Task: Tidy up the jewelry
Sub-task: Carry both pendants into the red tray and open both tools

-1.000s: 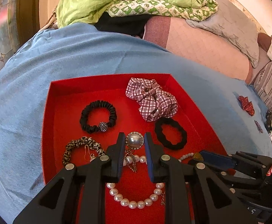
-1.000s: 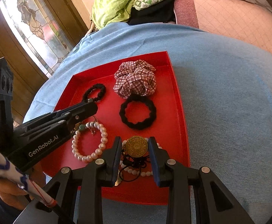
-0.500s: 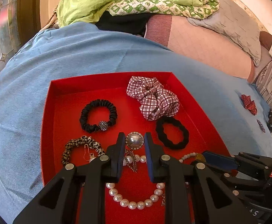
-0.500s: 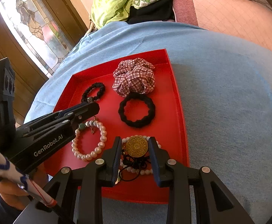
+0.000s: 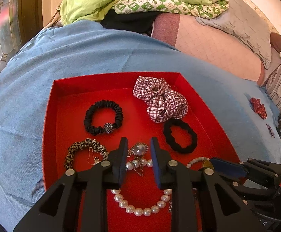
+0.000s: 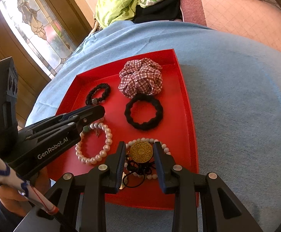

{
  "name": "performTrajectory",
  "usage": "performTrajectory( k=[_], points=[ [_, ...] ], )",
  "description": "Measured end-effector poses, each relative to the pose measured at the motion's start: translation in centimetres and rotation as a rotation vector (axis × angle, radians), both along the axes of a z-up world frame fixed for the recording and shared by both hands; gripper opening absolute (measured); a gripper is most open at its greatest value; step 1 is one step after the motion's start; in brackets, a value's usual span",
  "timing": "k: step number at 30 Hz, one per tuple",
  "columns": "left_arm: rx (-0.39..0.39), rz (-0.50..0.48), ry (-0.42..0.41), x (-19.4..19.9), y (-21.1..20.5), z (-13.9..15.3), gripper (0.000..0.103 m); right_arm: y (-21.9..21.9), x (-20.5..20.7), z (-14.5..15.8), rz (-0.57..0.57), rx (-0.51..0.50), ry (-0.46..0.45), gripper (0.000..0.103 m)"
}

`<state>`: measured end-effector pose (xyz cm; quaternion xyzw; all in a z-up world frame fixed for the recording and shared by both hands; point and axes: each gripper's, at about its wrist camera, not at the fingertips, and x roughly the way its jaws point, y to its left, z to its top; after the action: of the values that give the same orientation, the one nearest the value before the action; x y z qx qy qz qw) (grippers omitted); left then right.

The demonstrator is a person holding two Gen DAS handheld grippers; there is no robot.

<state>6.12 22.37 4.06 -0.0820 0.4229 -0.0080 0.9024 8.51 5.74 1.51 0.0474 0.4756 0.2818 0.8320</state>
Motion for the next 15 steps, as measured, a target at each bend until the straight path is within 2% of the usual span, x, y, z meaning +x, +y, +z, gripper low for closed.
performTrajectory(
  k=[9, 15],
  points=[
    [0.0, 0.007, -0.005, -0.07, 0.18, 0.08, 0.027, 0.09, -0.13, 0.22, 0.006, 0.005, -0.005, 0.032],
    [-0.003, 0.023, -0.014, -0.24, 0.56, 0.28, 0.041, -0.08, -0.27, 0.59, 0.007, 0.013, -0.013, 0.039]
  ],
)
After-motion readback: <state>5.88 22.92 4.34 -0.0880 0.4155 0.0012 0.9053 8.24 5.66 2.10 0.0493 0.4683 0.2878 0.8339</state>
